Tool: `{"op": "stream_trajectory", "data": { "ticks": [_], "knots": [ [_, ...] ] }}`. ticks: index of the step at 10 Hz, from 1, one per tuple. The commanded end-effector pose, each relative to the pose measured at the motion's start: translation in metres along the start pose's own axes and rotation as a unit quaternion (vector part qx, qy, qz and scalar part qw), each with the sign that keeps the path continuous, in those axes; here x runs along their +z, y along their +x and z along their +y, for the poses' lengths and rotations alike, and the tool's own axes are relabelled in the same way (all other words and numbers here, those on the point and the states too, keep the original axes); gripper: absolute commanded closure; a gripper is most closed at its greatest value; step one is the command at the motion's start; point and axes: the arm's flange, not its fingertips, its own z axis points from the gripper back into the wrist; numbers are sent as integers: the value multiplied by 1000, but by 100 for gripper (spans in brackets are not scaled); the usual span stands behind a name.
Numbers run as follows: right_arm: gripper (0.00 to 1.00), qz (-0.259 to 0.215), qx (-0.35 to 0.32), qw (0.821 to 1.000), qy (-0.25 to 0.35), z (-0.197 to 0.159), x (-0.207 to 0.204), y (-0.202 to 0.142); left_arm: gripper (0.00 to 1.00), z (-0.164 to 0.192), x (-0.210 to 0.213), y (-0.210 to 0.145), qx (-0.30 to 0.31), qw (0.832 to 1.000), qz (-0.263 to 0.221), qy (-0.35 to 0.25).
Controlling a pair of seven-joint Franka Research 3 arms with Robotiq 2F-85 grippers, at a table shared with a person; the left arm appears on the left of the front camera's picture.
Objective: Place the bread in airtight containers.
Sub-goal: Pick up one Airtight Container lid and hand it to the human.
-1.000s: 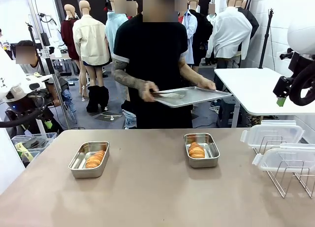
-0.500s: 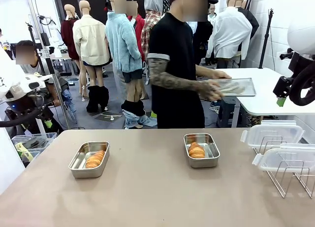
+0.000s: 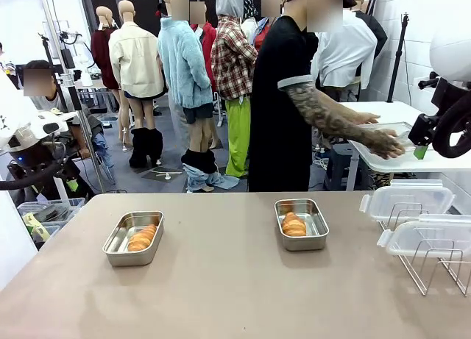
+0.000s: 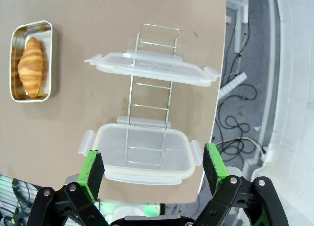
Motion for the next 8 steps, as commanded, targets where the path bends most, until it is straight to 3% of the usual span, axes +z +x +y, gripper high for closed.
{"op": "stream_trajectory", "data": {
  "ticks": [1,8],
  "knots": [
    [0,4,-6,1000,-7,1,1,2,0,0,0,-4,3,1000,-2,9],
    [0,4,-6,1000,-7,1,1,2,0,0,0,-4,3,1000,-2,9]
  ]
}}
